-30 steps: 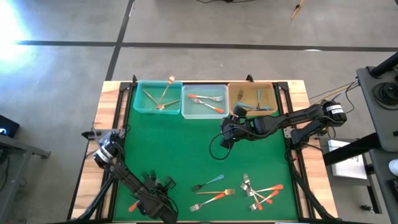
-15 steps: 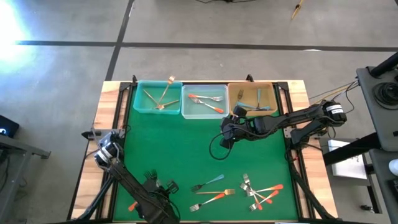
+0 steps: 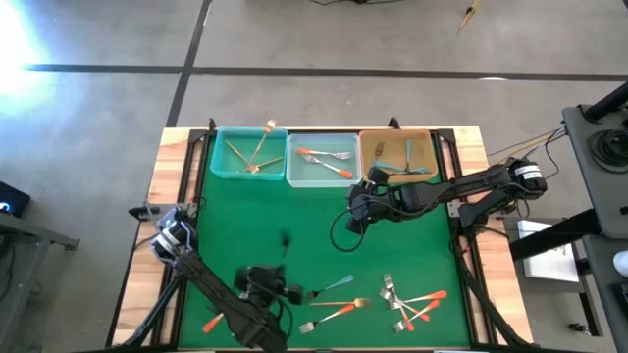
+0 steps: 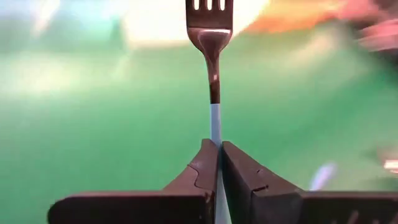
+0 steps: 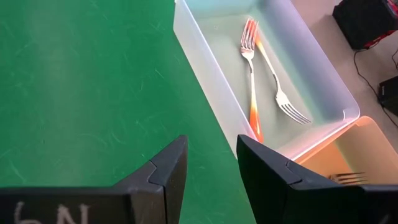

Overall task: Sort silverware by color (type)
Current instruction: Put the blue fork into the orange bin

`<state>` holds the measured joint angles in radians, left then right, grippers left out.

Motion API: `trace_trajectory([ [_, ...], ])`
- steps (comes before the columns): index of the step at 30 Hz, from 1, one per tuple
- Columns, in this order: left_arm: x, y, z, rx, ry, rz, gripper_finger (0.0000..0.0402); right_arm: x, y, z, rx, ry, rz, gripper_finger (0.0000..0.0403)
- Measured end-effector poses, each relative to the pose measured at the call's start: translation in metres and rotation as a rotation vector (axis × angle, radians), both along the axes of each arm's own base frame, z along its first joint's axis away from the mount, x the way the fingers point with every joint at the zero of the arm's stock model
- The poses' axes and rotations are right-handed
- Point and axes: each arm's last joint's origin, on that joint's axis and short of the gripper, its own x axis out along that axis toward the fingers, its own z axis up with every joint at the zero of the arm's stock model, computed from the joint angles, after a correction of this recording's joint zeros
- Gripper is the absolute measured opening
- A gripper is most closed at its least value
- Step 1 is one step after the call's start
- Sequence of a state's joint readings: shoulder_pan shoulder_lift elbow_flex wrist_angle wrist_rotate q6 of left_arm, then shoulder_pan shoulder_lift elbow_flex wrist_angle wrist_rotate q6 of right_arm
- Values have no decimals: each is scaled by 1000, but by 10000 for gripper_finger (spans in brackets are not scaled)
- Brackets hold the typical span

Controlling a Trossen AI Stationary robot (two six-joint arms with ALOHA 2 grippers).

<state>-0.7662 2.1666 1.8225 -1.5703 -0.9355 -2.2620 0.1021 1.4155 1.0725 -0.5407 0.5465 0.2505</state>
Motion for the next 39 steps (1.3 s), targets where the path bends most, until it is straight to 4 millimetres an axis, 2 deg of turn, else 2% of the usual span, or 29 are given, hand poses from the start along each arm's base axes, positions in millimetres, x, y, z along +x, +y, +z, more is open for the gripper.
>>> trace_trajectory([
  [2, 3, 0, 6, 208, -37, -146, 0, 0, 0, 0, 0, 0, 0, 132],
  [5, 7, -3, 17, 415, -68, -258, 0, 0, 0, 0, 0, 0, 0, 132],
  [10, 16, 0, 31, 615, -47, -317, 0, 0, 0, 0, 0, 0, 0, 132],
  [18, 28, 17, 35, 644, 10, -283, 0, 0, 0, 0, 0, -1, 0, 132],
  [23, 29, 17, 35, 684, 73, -307, 0, 0, 0, 0, 0, 0, 0, 132],
  [28, 18, 5, 40, 754, 159, -384, 0, 0, 0, 0, 0, -1, 0, 132],
  [33, 5, -12, 51, 736, 72, -415, 0, 0, 0, 0, 0, 0, 0, 132],
  [39, -6, -26, 54, 714, -35, -430, 0, 4, 0, 3, 1, -50, 2, 132],
])
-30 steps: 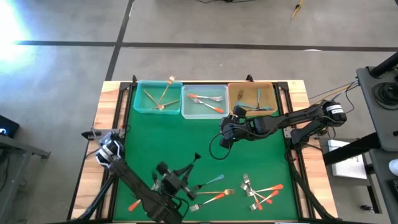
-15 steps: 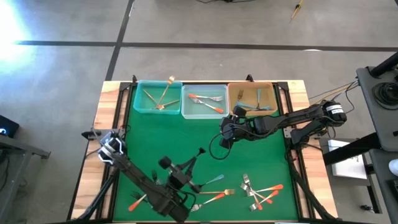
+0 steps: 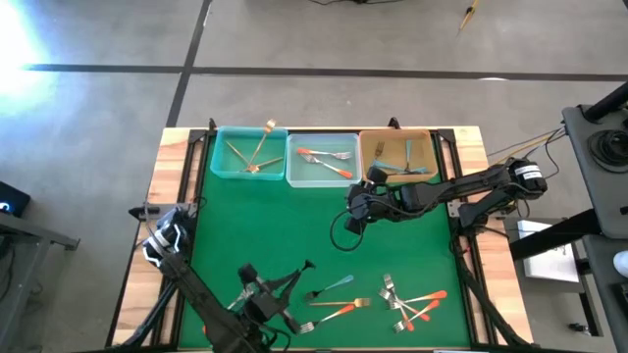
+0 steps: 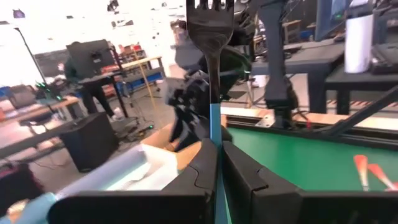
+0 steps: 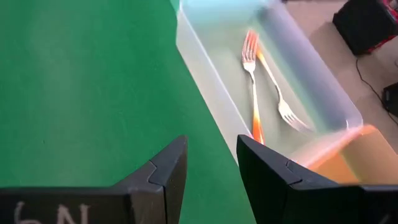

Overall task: Sort silverware by color (type)
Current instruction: Put the blue fork into the orange bin

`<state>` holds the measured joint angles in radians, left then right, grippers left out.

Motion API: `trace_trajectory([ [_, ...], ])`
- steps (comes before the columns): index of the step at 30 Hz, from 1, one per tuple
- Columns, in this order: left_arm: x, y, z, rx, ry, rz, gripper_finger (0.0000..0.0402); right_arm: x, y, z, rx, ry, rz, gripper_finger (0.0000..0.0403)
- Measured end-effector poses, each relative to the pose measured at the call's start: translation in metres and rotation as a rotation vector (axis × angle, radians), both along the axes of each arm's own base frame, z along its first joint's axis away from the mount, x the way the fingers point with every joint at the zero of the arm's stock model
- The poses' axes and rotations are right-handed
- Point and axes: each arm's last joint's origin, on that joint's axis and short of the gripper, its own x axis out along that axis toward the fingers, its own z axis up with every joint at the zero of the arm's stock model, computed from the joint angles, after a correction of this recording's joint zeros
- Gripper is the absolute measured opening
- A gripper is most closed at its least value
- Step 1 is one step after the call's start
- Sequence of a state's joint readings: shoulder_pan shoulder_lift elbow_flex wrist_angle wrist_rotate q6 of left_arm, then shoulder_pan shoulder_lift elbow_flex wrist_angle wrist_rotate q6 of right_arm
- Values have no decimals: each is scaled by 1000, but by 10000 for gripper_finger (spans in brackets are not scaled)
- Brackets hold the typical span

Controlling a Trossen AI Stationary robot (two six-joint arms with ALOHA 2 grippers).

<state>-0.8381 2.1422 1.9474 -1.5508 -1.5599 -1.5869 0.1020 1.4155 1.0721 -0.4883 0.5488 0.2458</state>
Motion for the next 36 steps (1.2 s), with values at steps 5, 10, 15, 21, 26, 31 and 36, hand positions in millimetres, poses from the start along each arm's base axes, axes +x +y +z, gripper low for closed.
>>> trace_trajectory([
  [5, 2, 2, 0, -57, -28, 10, 0, 10, 2, 9, 29, -136, 33, 132],
  [10, 12, 14, 3, -110, -78, 51, 0, 12, 3, 10, -18, -93, 148, 132],
  [15, 25, 38, 10, -129, -99, 117, 0, 5, 1, 20, -8, 19, 145, 132],
  [21, 31, 55, 2, -105, -63, 163, 0, -15, -1, 71, 11, 107, 94, 132],
  [26, 21, 73, -6, -107, -78, 187, 0, -47, -4, 114, 47, -11, 61, 132],
  [31, 8, 111, -20, -104, -133, 239, 0, -80, -5, 128, 100, -236, 35, 132],
  [36, 9, 147, -37, -142, -195, 330, 0, -86, 5, 110, 123, -540, 167, 132],
])
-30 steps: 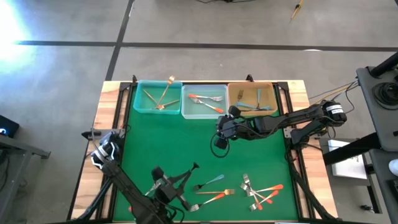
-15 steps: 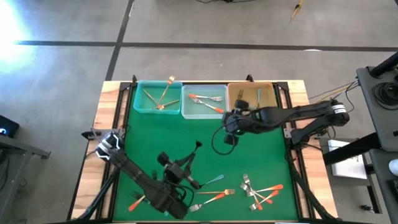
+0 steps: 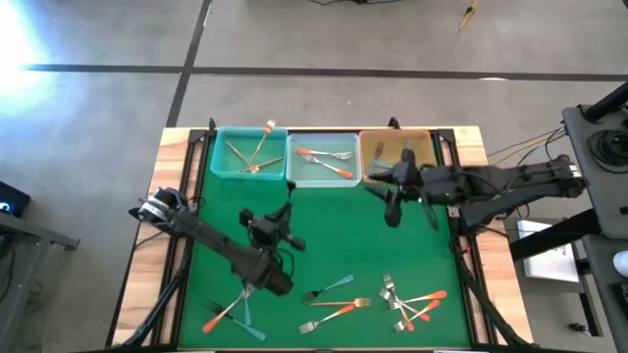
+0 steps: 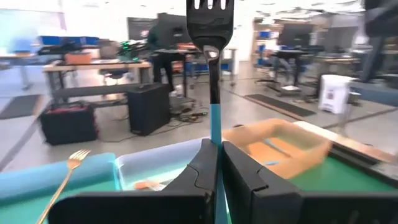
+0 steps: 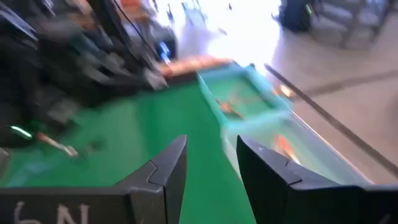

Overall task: Sort silverware by color (type)
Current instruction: Put the blue fork into the orange bin

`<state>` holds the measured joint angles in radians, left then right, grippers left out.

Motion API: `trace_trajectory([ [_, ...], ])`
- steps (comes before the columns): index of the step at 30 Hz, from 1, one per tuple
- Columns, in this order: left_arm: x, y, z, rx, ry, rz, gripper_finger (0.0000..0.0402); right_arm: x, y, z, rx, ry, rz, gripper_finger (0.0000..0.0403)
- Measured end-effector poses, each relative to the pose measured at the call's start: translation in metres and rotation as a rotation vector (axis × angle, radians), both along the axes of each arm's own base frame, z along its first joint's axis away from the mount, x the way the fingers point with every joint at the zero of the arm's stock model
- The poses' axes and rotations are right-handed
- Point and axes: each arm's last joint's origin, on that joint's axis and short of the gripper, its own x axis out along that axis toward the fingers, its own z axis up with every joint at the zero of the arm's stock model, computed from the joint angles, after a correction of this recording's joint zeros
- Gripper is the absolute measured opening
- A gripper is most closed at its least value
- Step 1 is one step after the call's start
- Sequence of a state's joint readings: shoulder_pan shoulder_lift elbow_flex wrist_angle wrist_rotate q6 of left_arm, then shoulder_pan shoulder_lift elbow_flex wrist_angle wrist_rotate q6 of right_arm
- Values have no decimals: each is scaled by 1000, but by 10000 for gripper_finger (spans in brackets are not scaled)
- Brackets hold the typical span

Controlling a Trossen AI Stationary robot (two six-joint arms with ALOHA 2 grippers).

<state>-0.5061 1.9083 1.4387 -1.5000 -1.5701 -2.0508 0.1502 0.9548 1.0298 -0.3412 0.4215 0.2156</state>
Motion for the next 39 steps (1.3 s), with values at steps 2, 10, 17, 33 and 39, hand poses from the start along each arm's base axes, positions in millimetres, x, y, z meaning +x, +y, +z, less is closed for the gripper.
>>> trace_trajectory([
  [2, 4, 6, -3, -7, -13, 23, 0, 1, 1, -13, 3, -69, 9, 132],
  [10, 25, 8, 11, 38, 76, 56, 0, 14, 2, -46, -5, -46, 5, 132],
  [17, 45, -3, 21, -82, 428, 48, 0, 16, 2, -57, -1, 57, -2, 132],
  [33, 82, 8, 6, -7, 585, -4, 0, -2, -1, -62, -6, 188, -10, 132],
  [39, 95, 52, 7, -33, 630, 88, 0, -17, -3, -50, 36, 124, -23, 132],
])
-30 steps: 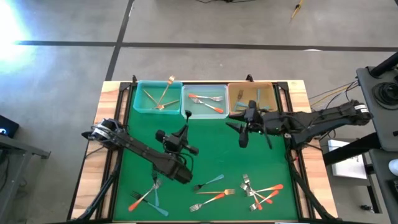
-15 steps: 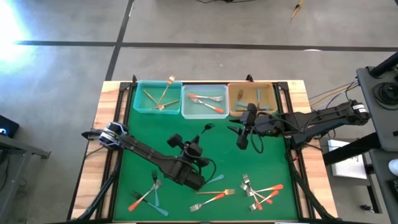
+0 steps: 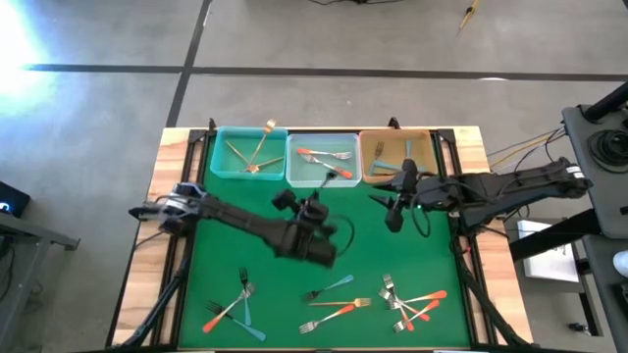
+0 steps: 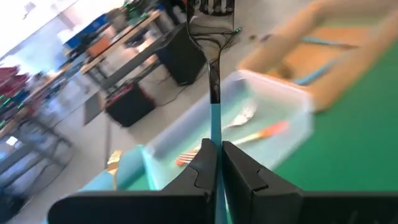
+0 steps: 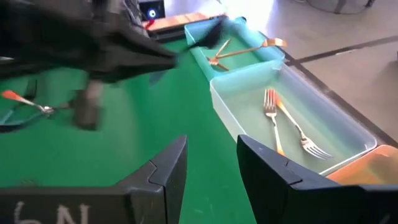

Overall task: Sort silverware by color (type)
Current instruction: Put the blue fork into the orange bin

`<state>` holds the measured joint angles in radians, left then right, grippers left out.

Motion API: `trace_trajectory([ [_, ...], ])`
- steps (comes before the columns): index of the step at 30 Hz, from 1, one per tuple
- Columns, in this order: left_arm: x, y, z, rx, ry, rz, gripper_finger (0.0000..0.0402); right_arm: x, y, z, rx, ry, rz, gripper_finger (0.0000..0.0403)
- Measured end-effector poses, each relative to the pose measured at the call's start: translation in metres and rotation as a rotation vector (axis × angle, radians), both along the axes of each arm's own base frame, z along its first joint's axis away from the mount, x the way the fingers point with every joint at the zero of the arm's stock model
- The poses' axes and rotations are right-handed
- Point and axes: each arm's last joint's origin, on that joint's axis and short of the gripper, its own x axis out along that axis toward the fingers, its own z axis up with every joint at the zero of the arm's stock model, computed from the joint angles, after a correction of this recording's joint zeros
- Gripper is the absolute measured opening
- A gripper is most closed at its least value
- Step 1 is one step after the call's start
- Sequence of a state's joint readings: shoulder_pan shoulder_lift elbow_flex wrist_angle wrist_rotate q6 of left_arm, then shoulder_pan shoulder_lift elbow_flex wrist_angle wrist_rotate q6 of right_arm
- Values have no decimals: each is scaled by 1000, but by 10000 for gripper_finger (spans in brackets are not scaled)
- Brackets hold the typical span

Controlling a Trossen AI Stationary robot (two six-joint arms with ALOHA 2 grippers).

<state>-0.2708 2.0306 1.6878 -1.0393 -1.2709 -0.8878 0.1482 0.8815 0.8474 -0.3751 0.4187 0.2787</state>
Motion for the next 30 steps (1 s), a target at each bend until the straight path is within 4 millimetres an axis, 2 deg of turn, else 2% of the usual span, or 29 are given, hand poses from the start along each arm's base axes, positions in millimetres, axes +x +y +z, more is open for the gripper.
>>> trace_trajectory([
  [6, 10, 53, -2, -71, 19, 110, 0, -11, -2, 6, 23, -29, -10, 132],
  [9, 20, 65, -3, -111, 100, 45, 0, -14, -2, 7, 24, -20, -11, 132],
  [11, 33, 67, -2, -180, 169, -112, 0, -15, -2, 7, 23, -17, -11, 132],
  [14, 56, 62, 1, -305, 190, -542, 0, -16, -2, 6, 22, -9, -11, 132],
  [16, 69, 55, 10, -343, 110, -843, 0, -16, -2, 5, 21, -1, -11, 132],
  [18, 76, 49, 21, -326, -1, -1017, 0, -16, -2, 4, 22, 10, -13, 132],
  [20, 80, 48, 29, -271, -84, -1021, 0, -18, -3, 2, 32, 32, -21, 132],
  [25, 79, 67, 36, -118, -132, -675, 1, -20, -3, -2, 44, 74, -34, 132],
  [27, 77, 76, 34, -109, -125, -601, 1, -21, -3, -1, 43, 62, -30, 132],
  [30, 75, 89, 23, -177, -116, -581, 1, -24, -4, 3, 24, 35, -41, 132],
])
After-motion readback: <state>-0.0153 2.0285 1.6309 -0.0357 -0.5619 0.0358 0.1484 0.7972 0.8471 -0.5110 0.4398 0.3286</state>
